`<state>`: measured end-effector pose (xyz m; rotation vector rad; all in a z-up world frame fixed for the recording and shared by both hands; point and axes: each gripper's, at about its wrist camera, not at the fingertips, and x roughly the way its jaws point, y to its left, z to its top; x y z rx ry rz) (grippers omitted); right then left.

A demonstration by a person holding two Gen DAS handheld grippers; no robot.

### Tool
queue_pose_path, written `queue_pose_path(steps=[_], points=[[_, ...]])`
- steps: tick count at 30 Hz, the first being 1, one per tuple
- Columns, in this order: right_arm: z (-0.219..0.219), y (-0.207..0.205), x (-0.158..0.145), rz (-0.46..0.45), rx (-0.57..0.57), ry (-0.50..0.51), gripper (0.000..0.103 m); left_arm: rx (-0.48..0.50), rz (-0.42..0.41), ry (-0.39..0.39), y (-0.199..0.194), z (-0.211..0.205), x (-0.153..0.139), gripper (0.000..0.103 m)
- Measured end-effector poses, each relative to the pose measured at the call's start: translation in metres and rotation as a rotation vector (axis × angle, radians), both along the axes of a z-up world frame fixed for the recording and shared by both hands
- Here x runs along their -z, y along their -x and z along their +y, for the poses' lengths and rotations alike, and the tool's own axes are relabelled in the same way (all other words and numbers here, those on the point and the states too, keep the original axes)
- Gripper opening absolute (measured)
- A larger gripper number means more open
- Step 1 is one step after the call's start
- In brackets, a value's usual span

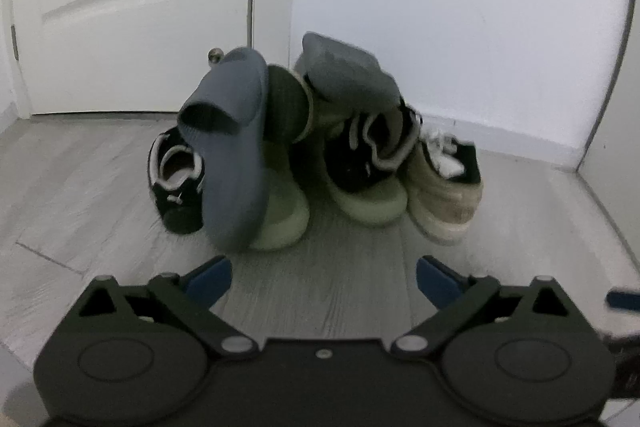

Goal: Organize scattered shoes
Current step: 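Grasp a dark grey slide from the heap with the left tool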

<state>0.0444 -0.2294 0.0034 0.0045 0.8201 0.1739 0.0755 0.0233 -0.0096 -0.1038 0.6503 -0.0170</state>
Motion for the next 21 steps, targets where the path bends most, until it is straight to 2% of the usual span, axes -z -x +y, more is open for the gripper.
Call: queue_pose_path(steps=[4,9,11,13,15,21], points=[[-0.008,-0.013,0.006,0.009,0.021,-0.051,0.103,-0.003,-0.065,0.045,-0.015,0.006,-0.008,0.097],[-0.012,-0.028,0.012,0.024,0.048,-0.085,0.103,-0.029,-0.14,0.044,-0.034,0.011,-0.014,0.095],[-0.013,-0.032,0.014,0.026,0.051,-0.097,0.103,-0.061,-0.173,0.059,-0.045,0.019,-0.014,0.09],[-0.013,-0.036,0.016,0.028,0.053,-0.106,0.103,-0.098,-0.202,0.09,-0.054,0.027,-0.012,0.076],[-0.014,-0.039,0.018,0.028,0.054,-0.111,0.103,-0.13,-0.218,0.1,-0.064,0.032,-0.01,0.071],[-0.015,-0.047,0.026,0.008,0.053,-0.121,0.103,-0.149,-0.235,0.042,-0.095,0.04,0.007,0.057]])
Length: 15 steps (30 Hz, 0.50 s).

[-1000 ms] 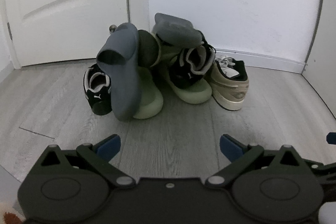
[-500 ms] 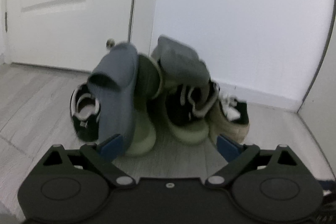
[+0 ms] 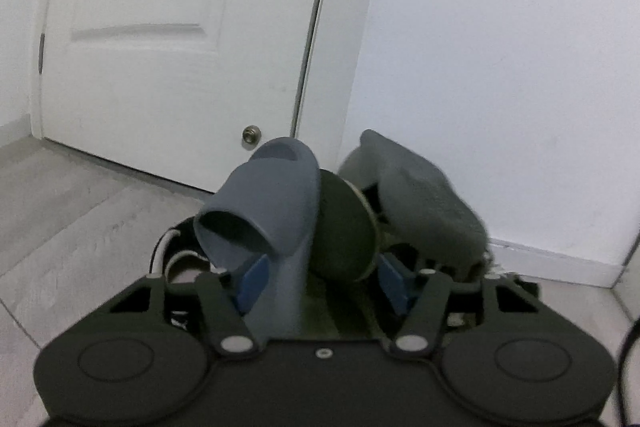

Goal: Organize scattered shoes
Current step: 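Grasp a dark grey slide from the heap with the left tool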

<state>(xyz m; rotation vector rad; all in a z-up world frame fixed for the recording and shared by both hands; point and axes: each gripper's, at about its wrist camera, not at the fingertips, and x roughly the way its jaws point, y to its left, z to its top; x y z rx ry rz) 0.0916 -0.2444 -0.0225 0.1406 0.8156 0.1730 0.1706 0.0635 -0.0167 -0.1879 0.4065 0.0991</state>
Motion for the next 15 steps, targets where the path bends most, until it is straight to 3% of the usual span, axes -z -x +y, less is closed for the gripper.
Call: queue_pose_path(steps=[3,10,15], points=[[0.002,-0.005,0.004,-0.001,-0.01,-0.01,0.103,0.008,-0.017,-0.008,-0.012,0.006,0.01,0.051],[0.01,-0.018,0.013,0.032,-0.035,-0.033,0.103,-0.003,-0.024,-0.074,-0.045,0.016,0.031,0.051],[0.021,-0.026,0.019,0.041,-0.067,-0.027,0.103,-0.004,-0.03,0.006,-0.06,0.028,0.038,0.057]])
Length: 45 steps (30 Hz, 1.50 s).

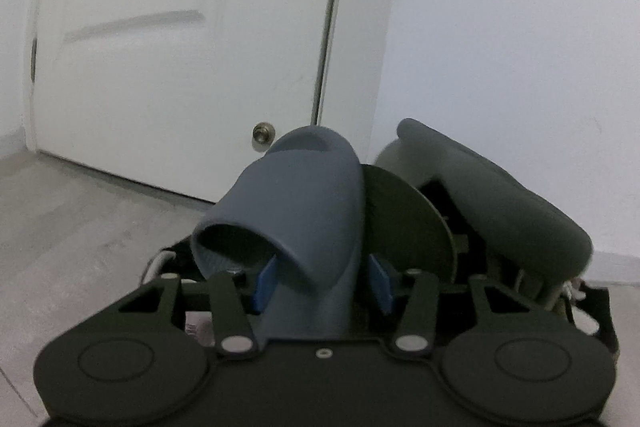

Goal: Organize scattered shoes
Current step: 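Grasp a dark grey slide from the heap with the left tool, then carry the grey slide out and lower it onto the floor, open left tool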

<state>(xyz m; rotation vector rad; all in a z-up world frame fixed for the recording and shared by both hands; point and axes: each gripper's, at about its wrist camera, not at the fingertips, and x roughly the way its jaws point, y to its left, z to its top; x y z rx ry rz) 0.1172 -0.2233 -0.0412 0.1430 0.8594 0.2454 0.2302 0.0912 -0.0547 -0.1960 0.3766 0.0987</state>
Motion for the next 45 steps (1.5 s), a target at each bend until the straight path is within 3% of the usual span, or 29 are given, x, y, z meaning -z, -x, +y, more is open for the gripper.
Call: queue_pose_path(steps=[5,8,10,15,21,29,35,41,45], points=[[0.006,-0.006,0.005,0.008,-0.023,-0.01,0.103,0.0,-0.022,0.121,-0.011,0.018,0.008,0.057],[0.009,-0.008,0.006,0.006,-0.032,-0.011,0.103,0.026,-0.042,0.202,-0.013,0.027,0.01,0.044],[0.01,-0.009,0.007,0.005,-0.036,-0.01,0.103,0.028,-0.055,0.213,-0.01,0.027,0.009,0.035],[0.013,-0.009,0.009,0.01,-0.04,-0.007,0.103,0.024,-0.077,0.24,0.001,0.026,0.003,0.027],[0.017,-0.003,0.006,-0.006,-0.045,-0.001,0.103,0.096,-0.103,0.176,0.023,0.016,-0.014,0.022],[0.012,0.01,-0.005,-0.049,-0.011,0.002,0.103,0.196,-0.1,0.043,0.094,-0.011,-0.041,0.021],[0.0,0.023,-0.012,-0.077,0.031,0.032,0.103,0.293,-0.003,0.088,0.143,-0.038,-0.035,0.021],[-0.025,0.034,-0.011,-0.078,0.105,0.074,0.103,0.408,0.104,0.131,0.161,-0.078,-0.009,0.021],[-0.04,0.04,-0.012,-0.082,0.143,0.112,0.103,0.524,0.128,0.087,0.162,-0.111,0.003,0.021]])
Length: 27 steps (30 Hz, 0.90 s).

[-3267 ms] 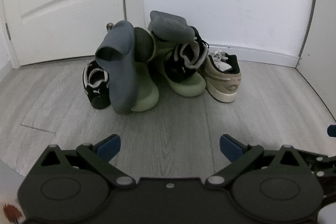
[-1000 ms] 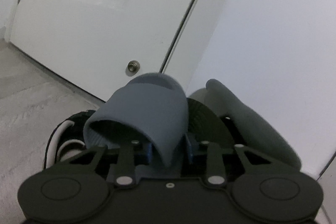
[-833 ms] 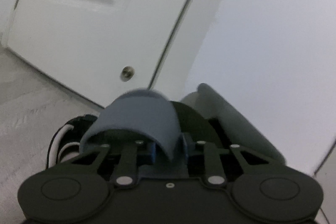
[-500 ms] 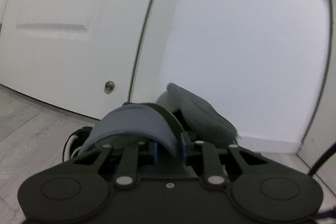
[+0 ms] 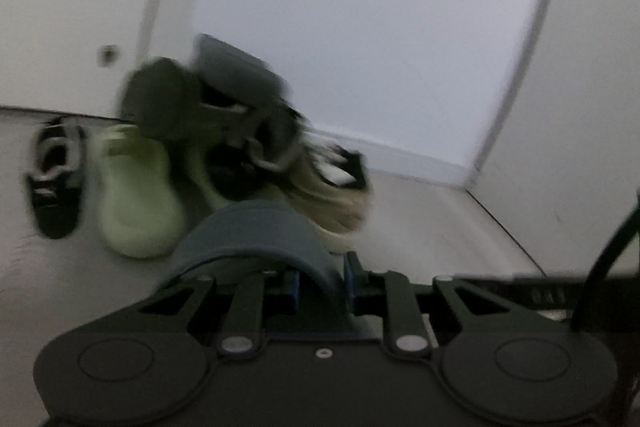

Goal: Organize scattered shoes
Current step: 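Carry the grey slide out and lower it onto the floor, open left tool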

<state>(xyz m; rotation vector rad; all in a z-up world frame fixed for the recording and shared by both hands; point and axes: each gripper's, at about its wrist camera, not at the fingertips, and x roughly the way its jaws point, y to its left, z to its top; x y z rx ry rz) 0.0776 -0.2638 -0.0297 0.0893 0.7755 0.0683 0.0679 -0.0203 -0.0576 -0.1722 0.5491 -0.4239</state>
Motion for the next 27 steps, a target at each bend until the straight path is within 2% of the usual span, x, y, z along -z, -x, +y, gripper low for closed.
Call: queue_pose_path(steps=[5,13,19,23,26,27], points=[[-0.021,0.002,0.001,-0.006,0.05,0.05,0.103,0.101,0.006,-0.029,-0.009,-0.046,0.018,0.021],[-0.041,-0.001,0.007,0.007,0.096,0.086,0.103,0.139,0.053,-0.028,-0.023,-0.09,0.043,0.018],[-0.049,-0.004,0.013,0.021,0.111,0.103,0.103,0.157,0.092,-0.032,-0.03,-0.105,0.058,0.018],[-0.049,-0.006,0.013,0.026,0.116,0.13,0.103,0.156,0.088,-0.031,-0.031,-0.106,0.06,0.019],[-0.05,-0.007,0.015,0.032,0.119,0.132,0.103,0.156,0.104,-0.03,-0.033,-0.104,0.06,0.026],[-0.05,-0.007,0.015,0.036,0.12,0.131,0.103,0.16,0.111,-0.026,-0.034,-0.103,0.059,0.039]])
